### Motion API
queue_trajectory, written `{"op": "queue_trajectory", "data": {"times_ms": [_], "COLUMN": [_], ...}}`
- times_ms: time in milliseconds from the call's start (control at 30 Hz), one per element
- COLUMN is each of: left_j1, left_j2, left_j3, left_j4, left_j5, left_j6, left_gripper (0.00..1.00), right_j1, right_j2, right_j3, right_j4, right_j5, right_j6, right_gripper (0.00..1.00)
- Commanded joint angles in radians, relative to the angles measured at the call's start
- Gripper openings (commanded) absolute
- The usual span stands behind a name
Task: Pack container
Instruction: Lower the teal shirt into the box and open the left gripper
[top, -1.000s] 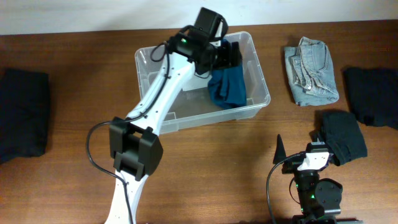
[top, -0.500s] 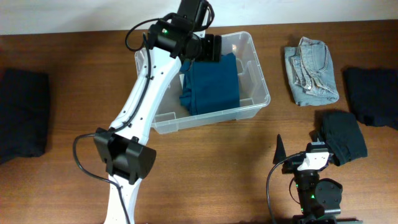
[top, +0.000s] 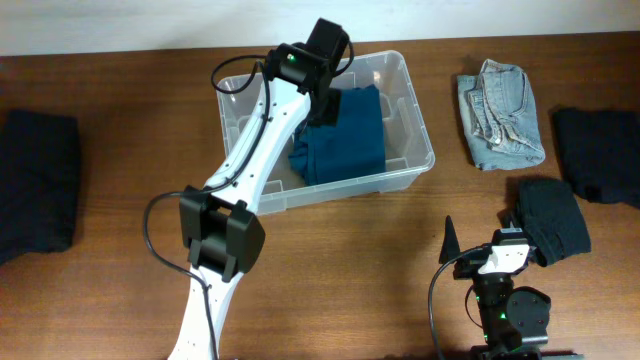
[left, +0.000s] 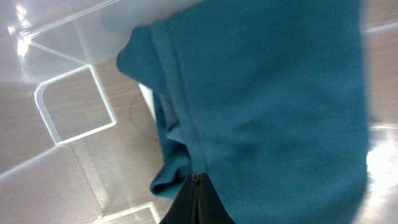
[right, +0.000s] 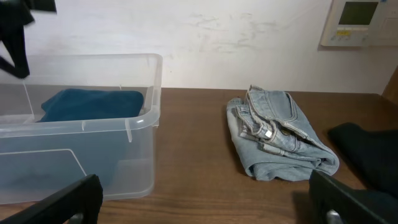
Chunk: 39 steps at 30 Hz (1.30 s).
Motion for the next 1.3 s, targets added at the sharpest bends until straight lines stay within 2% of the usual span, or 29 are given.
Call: {"op": "queue_trajectory", "data": {"times_ms": [0,267,700,1167,1267], "left_j1": [0.008,0.007,-0.021,-0.164,-0.167], "left_j2": [0.058,0.141,0.182,0.193,0.193], "left_j3": [0.011,0.011,0.011,0.011,0.011], "left_j4": [-0.008,-0.016,0.029,0.080,0.076], "left_j5": [-0.033,-0.026,0.135,0.133,0.117], "left_j6": [0.008,-0.004,-0.005,0.005,0.005], "left_gripper": [0.01,0.01,0.01,0.00,0.05], "right_j1": [0.006,0.006,0.006,0.006,0.006], "right_j2": [-0.008,-0.008,-0.008,-0.008,-0.008], "right_j3": [-0.005,-0.005,-0.005,-0.005,-0.005], "right_j4": [-0.006,-0.006,-0.006,-0.006,-0.006], "right_j5": [-0.002,-0.002,-0.002,-0.002,-0.002], "right_j6": [0.001,0.001,0.001,0.001,0.001], "right_gripper": [0.98,0.98,0.98,0.98,0.98]}}
